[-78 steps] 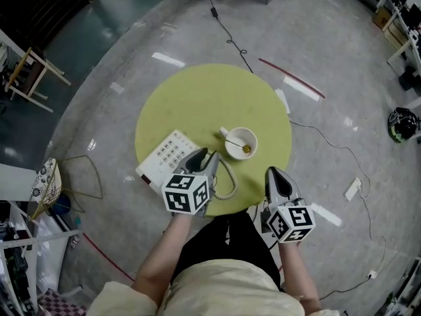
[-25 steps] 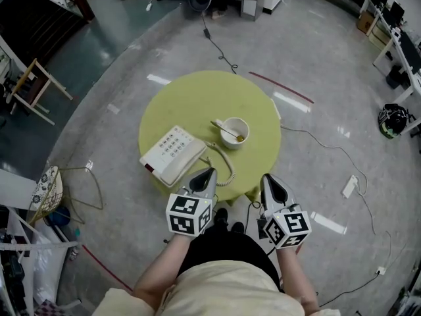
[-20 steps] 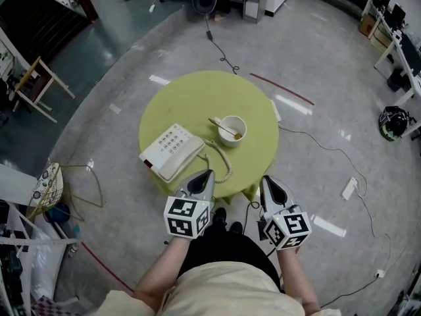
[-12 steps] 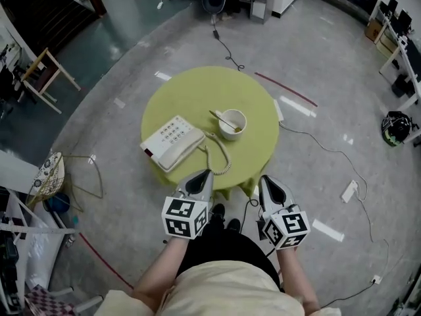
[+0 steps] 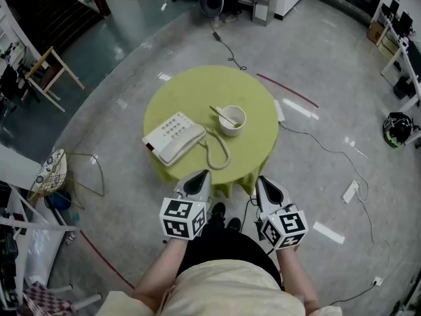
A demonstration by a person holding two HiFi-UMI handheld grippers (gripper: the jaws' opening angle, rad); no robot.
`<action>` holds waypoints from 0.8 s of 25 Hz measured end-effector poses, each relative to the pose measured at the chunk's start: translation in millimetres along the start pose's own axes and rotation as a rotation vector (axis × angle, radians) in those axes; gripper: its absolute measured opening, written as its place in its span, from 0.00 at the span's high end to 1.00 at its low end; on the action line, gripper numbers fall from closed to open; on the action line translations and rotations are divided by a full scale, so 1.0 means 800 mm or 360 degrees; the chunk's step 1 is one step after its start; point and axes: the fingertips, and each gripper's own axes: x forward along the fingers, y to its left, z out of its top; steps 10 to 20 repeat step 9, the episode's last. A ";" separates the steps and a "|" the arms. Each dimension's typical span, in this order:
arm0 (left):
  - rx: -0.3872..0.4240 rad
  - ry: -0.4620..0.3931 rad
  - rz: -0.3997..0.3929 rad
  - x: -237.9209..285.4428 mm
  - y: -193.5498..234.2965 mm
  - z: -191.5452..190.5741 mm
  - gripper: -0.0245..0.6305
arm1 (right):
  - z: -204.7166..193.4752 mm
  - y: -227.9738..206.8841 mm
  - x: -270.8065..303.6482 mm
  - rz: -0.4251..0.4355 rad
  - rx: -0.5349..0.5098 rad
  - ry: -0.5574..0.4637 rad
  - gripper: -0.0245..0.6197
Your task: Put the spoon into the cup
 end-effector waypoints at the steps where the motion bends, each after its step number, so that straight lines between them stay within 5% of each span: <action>1: -0.0001 -0.0003 0.0002 -0.002 -0.001 -0.001 0.96 | 0.000 0.002 -0.002 0.0004 -0.0002 -0.0001 0.97; 20: -0.0016 -0.0013 0.0010 -0.017 -0.010 -0.011 0.96 | -0.007 0.005 -0.021 0.0005 0.0002 -0.0017 0.96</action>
